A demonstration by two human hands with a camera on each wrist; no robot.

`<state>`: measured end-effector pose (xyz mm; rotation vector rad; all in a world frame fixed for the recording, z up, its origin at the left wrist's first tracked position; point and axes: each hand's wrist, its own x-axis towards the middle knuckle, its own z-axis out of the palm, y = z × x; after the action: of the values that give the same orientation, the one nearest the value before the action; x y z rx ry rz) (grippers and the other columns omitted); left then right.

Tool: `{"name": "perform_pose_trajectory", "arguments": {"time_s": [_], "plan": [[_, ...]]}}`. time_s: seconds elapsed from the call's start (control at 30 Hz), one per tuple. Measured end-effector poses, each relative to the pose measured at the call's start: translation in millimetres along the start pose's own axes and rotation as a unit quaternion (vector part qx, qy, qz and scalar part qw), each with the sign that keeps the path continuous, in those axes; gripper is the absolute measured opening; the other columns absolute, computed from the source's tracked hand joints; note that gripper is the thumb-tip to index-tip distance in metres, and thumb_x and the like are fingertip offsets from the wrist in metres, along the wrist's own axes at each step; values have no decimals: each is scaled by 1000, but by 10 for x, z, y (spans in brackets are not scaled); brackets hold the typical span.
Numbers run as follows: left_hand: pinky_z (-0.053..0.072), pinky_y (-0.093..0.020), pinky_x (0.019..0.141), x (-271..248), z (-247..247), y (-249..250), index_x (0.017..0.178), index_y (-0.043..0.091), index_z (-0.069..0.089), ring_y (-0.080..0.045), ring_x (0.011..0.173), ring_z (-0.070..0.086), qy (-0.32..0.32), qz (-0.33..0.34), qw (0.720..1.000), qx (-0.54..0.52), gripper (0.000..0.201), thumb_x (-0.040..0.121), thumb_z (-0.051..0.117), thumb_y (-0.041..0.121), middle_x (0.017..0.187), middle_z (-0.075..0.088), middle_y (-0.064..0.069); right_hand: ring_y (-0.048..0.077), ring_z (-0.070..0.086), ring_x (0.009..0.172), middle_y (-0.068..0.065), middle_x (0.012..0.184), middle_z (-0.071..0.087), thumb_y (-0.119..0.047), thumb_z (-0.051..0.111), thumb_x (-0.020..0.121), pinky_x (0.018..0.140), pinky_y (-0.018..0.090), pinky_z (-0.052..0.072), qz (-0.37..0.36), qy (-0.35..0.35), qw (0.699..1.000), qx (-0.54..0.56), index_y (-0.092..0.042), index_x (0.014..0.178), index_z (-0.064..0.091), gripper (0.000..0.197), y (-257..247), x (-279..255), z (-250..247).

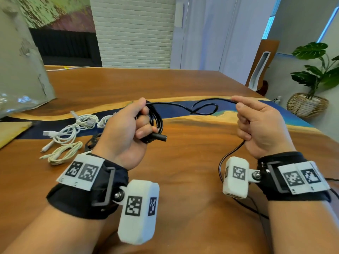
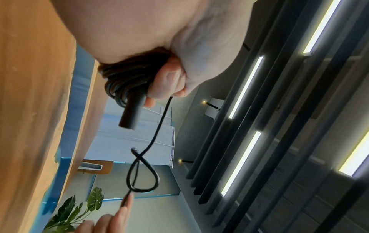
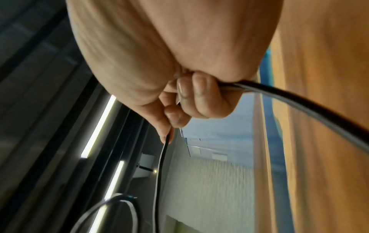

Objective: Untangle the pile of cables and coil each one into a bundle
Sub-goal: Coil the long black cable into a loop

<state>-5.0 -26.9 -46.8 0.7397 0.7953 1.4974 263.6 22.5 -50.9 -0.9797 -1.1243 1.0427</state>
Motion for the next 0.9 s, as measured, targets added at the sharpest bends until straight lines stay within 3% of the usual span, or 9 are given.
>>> {"name": "perform_pose_trajectory", "arguments": {"time_s": [0.13,0.23,0.33,0.47,0.53,0.6,0.7,0.8,0.9], "plan": [[42,-26,65,32,-48,76,79,19,48,-11,41,23,34,35,998,-29,32,107,46,35,54,19,8,11,38,56,-11,66,57,-20,59,102,49,26,32,-37,79,978,-190,-28,100,80,23,56,3,-33],[43,-26,67,41,-84,147,78,20,48,-11,42,24,54,64,995,-48,33,107,45,35,55,20,8,3,54,73,-13,88,68,-18,59,102,64,21,40,-66,129,957,-251,-29,98,79,23,-21,-20,-108],[42,-26,65,-1,-23,89,78,19,49,-12,42,23,25,55,998,-23,34,107,46,35,55,19,7,7,55,92,-18,96,63,-20,59,102,76,23,43,-36,43,923,-381,-33,98,77,23,-65,-42,-74],[42,-31,70,-71,102,-76,78,18,51,-13,44,22,-20,34,999,26,33,107,47,33,55,19,7,10,55,121,-15,129,64,-30,66,96,112,46,40,-50,-62,837,-542,-48,126,65,35,35,-108,159],[43,-32,71,-88,145,-128,78,18,51,-14,43,22,-24,28,999,36,33,107,47,33,54,20,7,-2,61,91,-16,137,61,-16,61,96,101,30,50,-99,-102,862,-486,-47,139,54,53,1,-168,273],[43,-31,71,-97,171,-149,77,17,51,-13,43,23,-23,32,999,36,33,107,47,32,52,21,7,9,66,76,-10,125,71,0,53,96,85,27,57,-71,-168,925,-334,-39,142,49,61,-42,-270,404],[45,-26,67,-100,187,-131,78,17,50,-12,43,24,-24,53,998,13,33,108,45,32,53,20,7,20,69,114,-3,117,76,-7,58,88,107,49,46,17,-251,953,-169,-37,145,40,67,8,-379,593],[47,-25,65,-92,170,-99,79,16,48,-13,43,24,-22,72,997,-20,33,108,45,33,54,19,6,15,66,113,1,127,67,-21,75,85,106,47,49,51,-219,970,-89,-36,145,41,71,112,-421,753],[47,-27,68,-85,154,-106,79,17,49,-13,43,25,-16,78,997,-15,33,108,45,33,55,19,6,8,60,115,-5,125,60,-24,76,90,102,34,49,-72,-131,967,-207,-40,127,59,44,210,-422,829]]}}
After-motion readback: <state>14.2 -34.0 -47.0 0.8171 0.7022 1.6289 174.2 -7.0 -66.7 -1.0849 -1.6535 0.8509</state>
